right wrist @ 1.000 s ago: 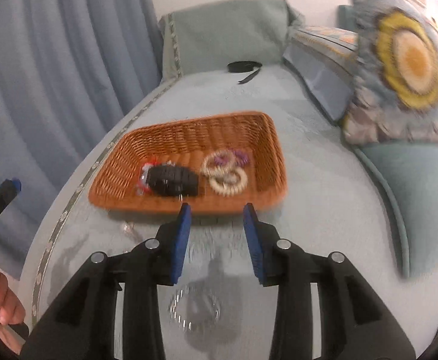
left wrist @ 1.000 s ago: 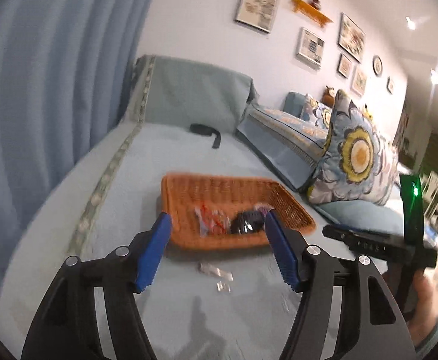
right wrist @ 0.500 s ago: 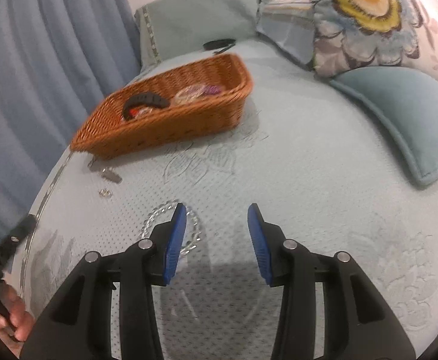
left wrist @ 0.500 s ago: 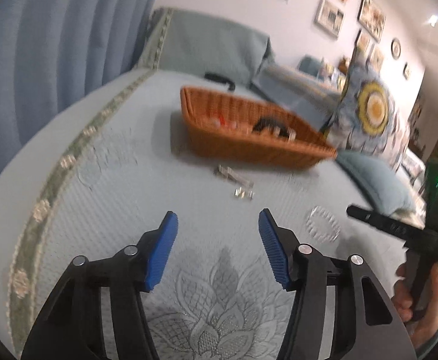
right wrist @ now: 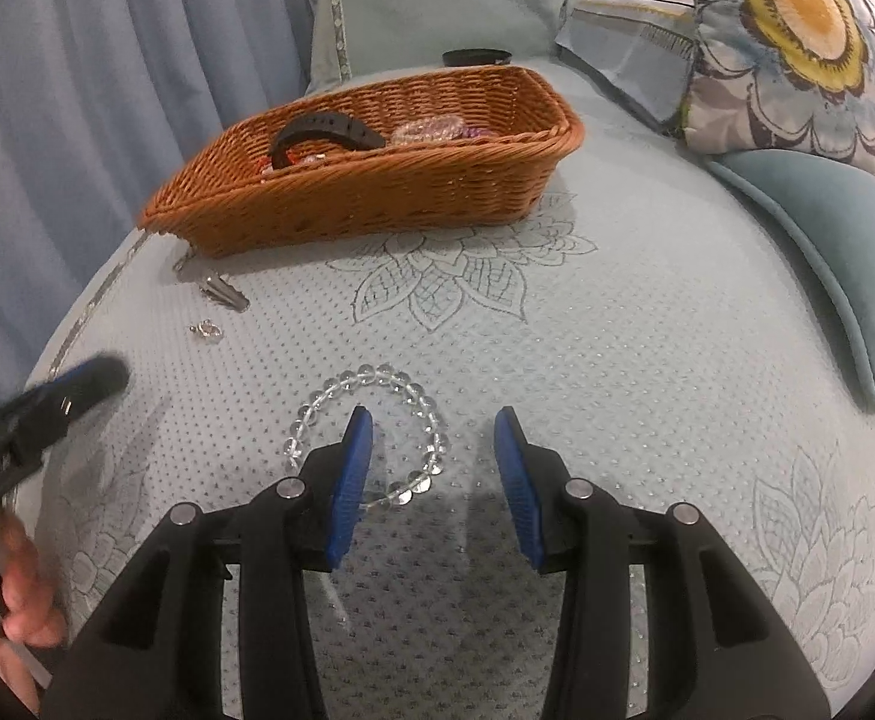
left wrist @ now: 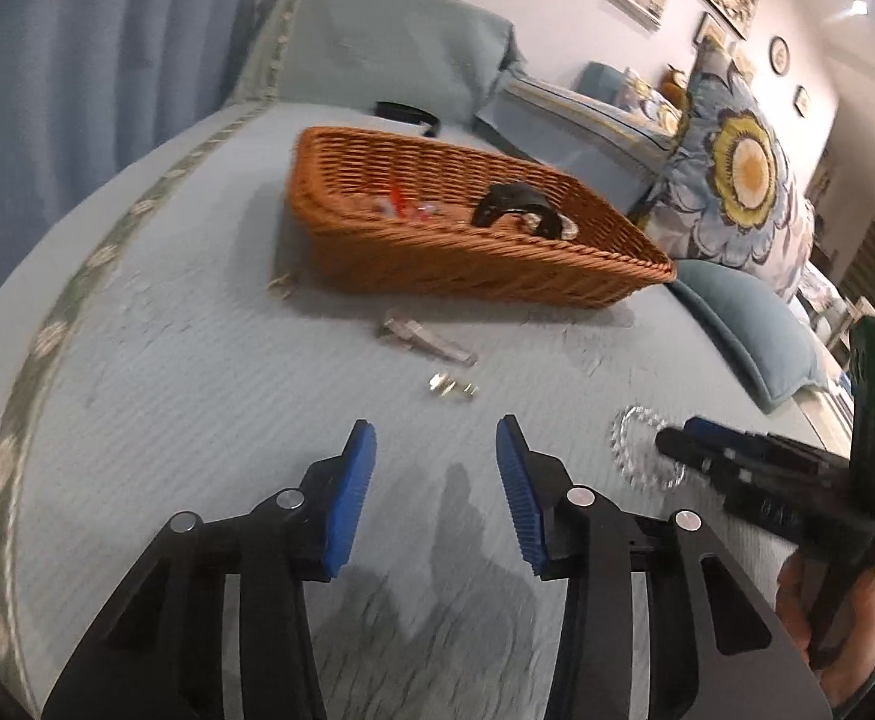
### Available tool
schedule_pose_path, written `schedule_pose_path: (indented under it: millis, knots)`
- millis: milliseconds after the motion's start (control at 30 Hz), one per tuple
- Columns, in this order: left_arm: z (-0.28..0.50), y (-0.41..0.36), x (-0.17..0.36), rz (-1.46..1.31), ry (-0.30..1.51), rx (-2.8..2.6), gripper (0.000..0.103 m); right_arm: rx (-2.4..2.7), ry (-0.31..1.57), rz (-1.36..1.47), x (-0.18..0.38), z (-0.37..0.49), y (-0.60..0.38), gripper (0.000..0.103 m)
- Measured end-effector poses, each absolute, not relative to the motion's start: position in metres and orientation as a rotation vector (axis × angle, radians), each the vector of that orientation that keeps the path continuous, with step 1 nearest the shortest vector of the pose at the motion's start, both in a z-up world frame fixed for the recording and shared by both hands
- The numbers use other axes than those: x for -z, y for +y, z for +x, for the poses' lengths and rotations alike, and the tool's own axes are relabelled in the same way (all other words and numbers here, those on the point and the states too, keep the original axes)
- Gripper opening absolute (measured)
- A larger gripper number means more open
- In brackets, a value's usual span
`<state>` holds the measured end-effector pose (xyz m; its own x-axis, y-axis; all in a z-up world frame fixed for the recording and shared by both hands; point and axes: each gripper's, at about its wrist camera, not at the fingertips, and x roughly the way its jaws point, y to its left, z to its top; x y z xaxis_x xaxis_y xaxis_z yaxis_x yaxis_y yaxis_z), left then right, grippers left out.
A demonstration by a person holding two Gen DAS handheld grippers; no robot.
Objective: Organize jewelry
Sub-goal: 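Move both open tools back toward the gold charm and clear bead bracelet, then grasp the small gold charm with left tool while right tool grasps clear bead bracelet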
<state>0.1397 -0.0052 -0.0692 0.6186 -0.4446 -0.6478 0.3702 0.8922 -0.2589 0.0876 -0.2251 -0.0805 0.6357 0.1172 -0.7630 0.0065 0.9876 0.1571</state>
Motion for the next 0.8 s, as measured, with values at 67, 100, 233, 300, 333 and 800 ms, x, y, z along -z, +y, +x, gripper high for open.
schedule_pose_path:
  millis: [67, 100, 233, 300, 333, 800]
  knots:
    - [0.152, -0.018, 0.072, -0.058, 0.795, 0.484, 0.039, -0.073, 0.881, 0.140, 0.080, 0.088, -0.223, 0.039]
    - [0.160, -0.025, 0.074, -0.029, 0.808, 0.482, 0.039, -0.076, 0.883, 0.134, 0.081, 0.088, -0.223, 0.039]
    - [0.180, -0.045, 0.079, 0.029, 0.851, 0.492, 0.037, -0.081, 0.885, 0.130, 0.081, 0.089, -0.222, 0.039]
    - [0.180, -0.053, 0.082, 0.075, 0.861, 0.491, 0.034, -0.084, 0.885, 0.128, 0.080, 0.089, -0.222, 0.039]
    - [0.178, -0.054, 0.082, 0.089, 0.855, 0.498, 0.032, -0.086, 0.885, 0.128, 0.081, 0.088, -0.222, 0.039]
    - [0.158, -0.055, 0.083, 0.164, 0.832, 0.472, 0.029, -0.098, 0.883, 0.131, 0.081, 0.089, -0.221, 0.039]
